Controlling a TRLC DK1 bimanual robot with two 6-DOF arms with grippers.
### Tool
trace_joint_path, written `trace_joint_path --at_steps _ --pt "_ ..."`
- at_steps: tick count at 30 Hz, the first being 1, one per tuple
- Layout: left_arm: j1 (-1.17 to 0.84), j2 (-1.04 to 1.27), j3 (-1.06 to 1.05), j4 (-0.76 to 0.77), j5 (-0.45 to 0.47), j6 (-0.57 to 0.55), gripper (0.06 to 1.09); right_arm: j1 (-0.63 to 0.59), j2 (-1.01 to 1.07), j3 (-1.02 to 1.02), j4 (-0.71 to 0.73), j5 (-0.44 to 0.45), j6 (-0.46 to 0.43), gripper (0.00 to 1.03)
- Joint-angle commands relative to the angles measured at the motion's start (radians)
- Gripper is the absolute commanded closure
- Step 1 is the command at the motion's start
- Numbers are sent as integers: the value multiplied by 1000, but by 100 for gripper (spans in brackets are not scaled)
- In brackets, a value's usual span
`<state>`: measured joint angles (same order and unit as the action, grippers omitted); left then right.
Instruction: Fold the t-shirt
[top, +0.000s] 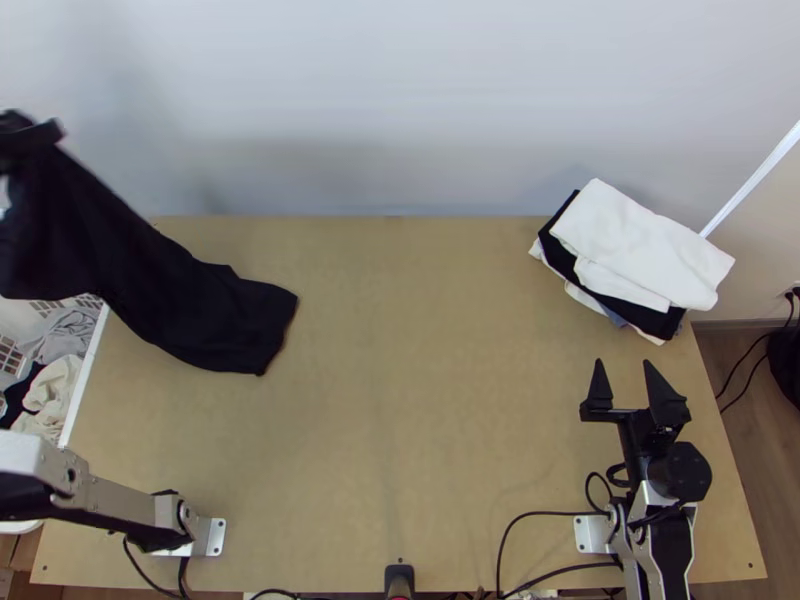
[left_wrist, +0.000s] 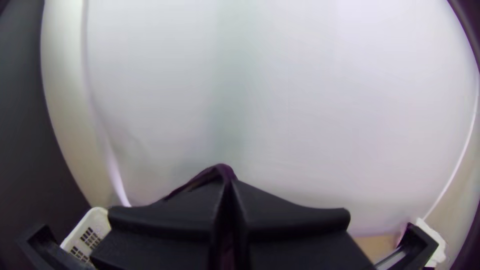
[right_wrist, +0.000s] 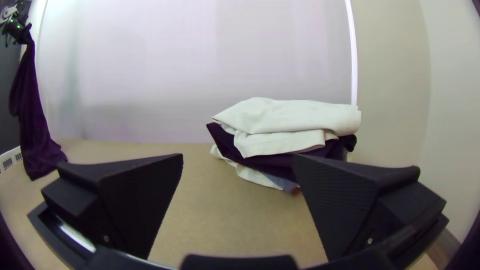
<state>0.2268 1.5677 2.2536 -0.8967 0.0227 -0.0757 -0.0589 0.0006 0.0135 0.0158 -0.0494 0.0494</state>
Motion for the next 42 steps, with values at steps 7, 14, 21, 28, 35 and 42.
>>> trace_joint_path --at_steps 7,14,21,28,35,42 --pt "-480 -64 -34 -41 -70 -210 105 10 -2 -6 -16 5 10 4" --pt "-756 11 -120 -44 -102 -331 105 10 -2 -6 -16 5 10 4" --pt "-929 155 -161 -27 -109 -395 105 10 -2 -6 -16 6 10 4" --pt "-1078 322 -170 65 -109 -404 105 10 -2 -6 -16 5 10 4" --pt "-1195 471 -111 176 -98 -400 105 10 -2 -6 -16 5 10 4" --pt "-1288 410 -40 182 -43 -430 105 10 -2 -6 -16 5 10 4"
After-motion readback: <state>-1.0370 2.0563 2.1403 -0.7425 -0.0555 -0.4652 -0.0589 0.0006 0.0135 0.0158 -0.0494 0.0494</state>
